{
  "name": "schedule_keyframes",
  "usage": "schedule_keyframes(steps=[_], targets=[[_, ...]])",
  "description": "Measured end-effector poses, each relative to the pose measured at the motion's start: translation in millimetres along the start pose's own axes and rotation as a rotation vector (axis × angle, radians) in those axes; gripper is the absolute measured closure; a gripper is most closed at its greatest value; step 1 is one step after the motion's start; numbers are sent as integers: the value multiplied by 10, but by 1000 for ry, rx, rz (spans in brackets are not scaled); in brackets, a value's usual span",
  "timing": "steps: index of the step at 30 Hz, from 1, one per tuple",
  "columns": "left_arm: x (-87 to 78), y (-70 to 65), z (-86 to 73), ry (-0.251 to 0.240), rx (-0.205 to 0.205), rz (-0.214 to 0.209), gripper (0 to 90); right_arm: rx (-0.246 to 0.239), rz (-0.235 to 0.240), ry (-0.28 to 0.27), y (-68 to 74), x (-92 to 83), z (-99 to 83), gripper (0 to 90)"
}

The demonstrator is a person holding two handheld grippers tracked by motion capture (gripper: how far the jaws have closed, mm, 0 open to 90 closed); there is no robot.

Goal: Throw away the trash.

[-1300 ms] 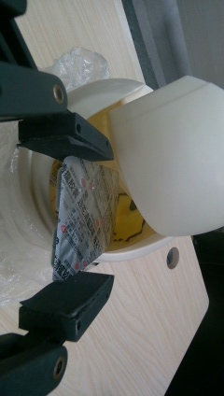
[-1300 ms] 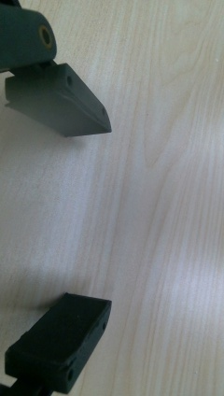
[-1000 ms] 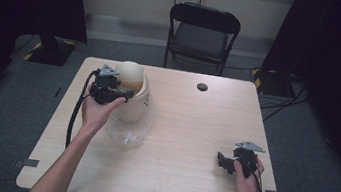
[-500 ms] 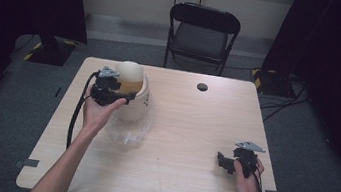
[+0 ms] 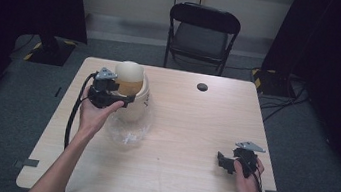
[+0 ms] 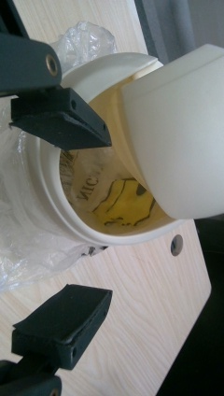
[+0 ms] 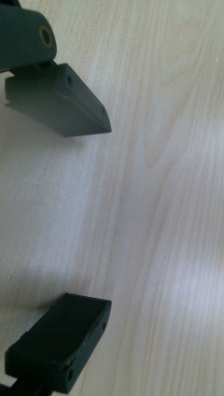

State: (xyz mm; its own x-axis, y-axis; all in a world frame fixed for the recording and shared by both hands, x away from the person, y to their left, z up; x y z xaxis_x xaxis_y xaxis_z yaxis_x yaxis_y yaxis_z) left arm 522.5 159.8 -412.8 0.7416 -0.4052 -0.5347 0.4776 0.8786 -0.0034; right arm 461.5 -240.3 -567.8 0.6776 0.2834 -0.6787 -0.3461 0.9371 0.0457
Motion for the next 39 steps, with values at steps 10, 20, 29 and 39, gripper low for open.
schedule_keyframes(steps=[10,20,29,39], targets=[[-214,58,-76,-41,-28,-21,176,0,0,0,0,0,0,122],[-461,18,-332,-36,-27,-40,159,0,0,0,0,0,0,122],[-537,86,-666,20,-23,15,160,0,0,0,0,0,0,123],[-594,127,-1012,32,-33,24,160,1,0,0,1,0,0,122]])
Point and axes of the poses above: each handheld gripper's, and its own axes: x roughly forward along the jaws, z roughly out of its top, y roughly to its left, the point moved 10 cm from there along x, roughly forward along the jaws, and after that the axes turned 5 degrees about z, right-handed, at the moved point
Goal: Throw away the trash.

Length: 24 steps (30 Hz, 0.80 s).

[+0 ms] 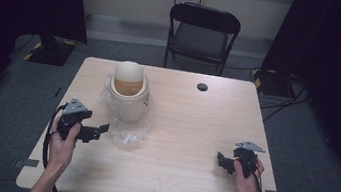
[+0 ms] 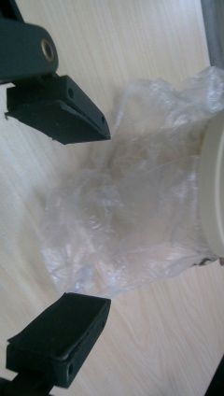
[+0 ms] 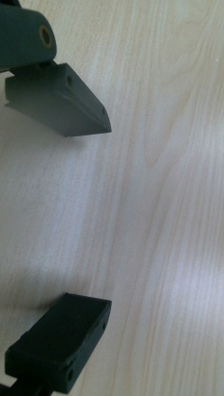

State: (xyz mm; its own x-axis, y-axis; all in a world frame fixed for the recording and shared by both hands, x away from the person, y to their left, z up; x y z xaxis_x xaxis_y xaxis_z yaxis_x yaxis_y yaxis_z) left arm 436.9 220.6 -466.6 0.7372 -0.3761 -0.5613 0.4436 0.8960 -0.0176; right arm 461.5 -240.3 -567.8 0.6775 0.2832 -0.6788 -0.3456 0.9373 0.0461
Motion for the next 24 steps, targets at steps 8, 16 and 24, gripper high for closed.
schedule_keyframes(steps=[8,16,24], targets=[[-8,81,-284,21,-8,17,161,-1,0,0,0,0,0,122],[70,168,-626,102,-17,43,162,-1,0,0,0,0,0,122],[177,241,-897,168,-27,70,163,0,0,0,0,0,0,122]])
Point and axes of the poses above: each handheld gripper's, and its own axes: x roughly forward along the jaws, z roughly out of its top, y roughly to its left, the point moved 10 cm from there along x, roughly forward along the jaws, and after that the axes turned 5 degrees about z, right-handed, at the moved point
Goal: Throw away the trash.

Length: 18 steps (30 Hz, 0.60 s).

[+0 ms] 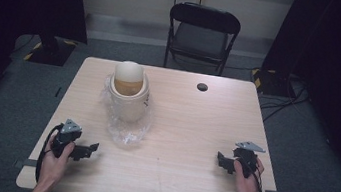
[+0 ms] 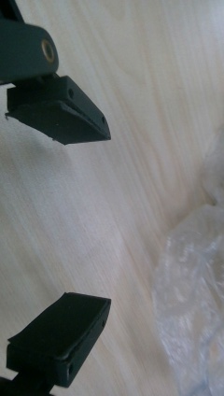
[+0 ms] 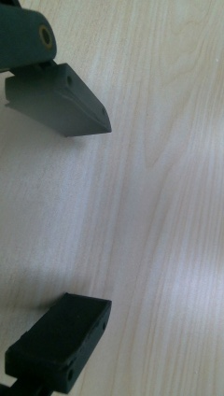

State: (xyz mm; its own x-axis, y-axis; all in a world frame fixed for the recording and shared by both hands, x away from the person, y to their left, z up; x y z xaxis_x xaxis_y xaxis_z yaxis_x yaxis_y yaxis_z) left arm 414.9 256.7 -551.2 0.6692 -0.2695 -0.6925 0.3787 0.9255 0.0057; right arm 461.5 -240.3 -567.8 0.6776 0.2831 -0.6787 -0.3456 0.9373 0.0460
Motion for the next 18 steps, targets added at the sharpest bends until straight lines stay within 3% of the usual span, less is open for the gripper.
schedule_keyframes(steps=[5,8,13,18], targets=[[76,-11,-40,10,-3,31,164,0,0,0,0,0,0,122],[135,-11,-84,33,16,53,164,0,0,0,0,0,0,122],[170,10,-75,8,3,54,153,-1,0,0,0,0,0,122],[201,43,-71,-19,31,37,98,-1,0,0,0,0,0,122]])
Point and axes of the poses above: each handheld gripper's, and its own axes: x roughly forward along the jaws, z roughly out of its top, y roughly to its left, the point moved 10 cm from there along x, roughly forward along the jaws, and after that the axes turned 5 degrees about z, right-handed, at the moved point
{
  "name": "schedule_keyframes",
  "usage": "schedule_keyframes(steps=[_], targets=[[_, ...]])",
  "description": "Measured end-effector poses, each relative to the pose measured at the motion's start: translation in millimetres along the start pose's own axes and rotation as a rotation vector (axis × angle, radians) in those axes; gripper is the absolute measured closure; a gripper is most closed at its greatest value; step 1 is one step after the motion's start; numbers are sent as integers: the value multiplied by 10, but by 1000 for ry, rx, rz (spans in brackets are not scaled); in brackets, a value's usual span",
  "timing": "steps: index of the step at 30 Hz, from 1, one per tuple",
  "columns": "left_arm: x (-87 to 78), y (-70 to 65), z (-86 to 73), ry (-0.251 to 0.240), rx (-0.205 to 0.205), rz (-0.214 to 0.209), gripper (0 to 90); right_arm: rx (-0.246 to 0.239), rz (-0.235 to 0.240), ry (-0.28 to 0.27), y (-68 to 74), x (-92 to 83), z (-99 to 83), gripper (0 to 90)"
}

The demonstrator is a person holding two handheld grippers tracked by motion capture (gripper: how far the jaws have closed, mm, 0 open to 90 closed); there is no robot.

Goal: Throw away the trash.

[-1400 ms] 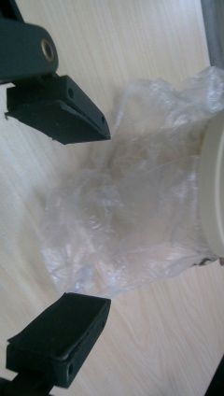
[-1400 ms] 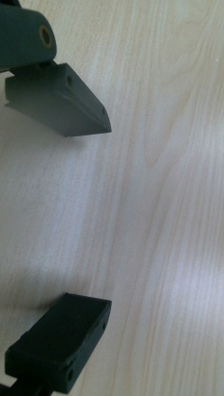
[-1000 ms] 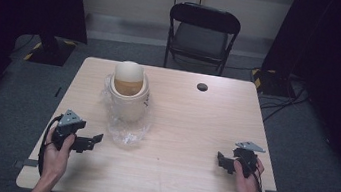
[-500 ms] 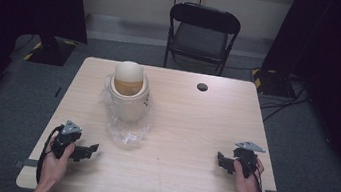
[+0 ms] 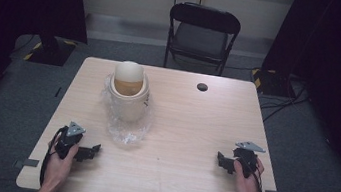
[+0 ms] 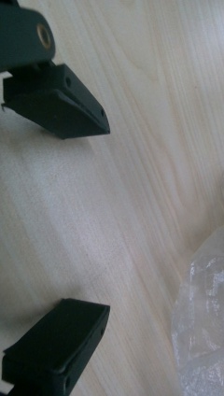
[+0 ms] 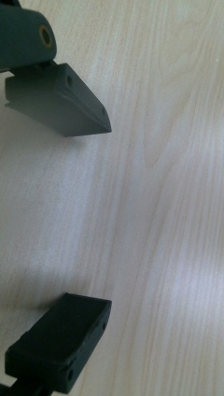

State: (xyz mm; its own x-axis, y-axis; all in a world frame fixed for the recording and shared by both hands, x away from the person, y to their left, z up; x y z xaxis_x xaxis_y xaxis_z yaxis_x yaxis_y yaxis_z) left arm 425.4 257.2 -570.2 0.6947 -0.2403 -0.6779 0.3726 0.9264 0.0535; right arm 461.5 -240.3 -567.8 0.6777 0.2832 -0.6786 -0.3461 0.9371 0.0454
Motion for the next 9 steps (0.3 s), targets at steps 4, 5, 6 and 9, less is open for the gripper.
schedule_keyframes(steps=[4,5,6,9], targets=[[2,-3,0,-1,-2,-2,95,0,0,0,0,0,0,122],[3,-3,0,0,-1,-2,95,0,0,0,0,0,0,122],[1,-1,-2,2,0,-2,92,0,0,0,0,0,0,122],[2,-1,-1,2,-1,-1,90,0,0,0,0,0,0,122]])
Point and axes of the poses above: each handheld gripper's, and its own axes: x roughly forward along the jaws, z roughly out of its top, y roughly to its left, the point moved 10 cm from there along x, roughly forward along the jaws, and after that the axes turned 5 degrees about z, right-handed, at the moved point
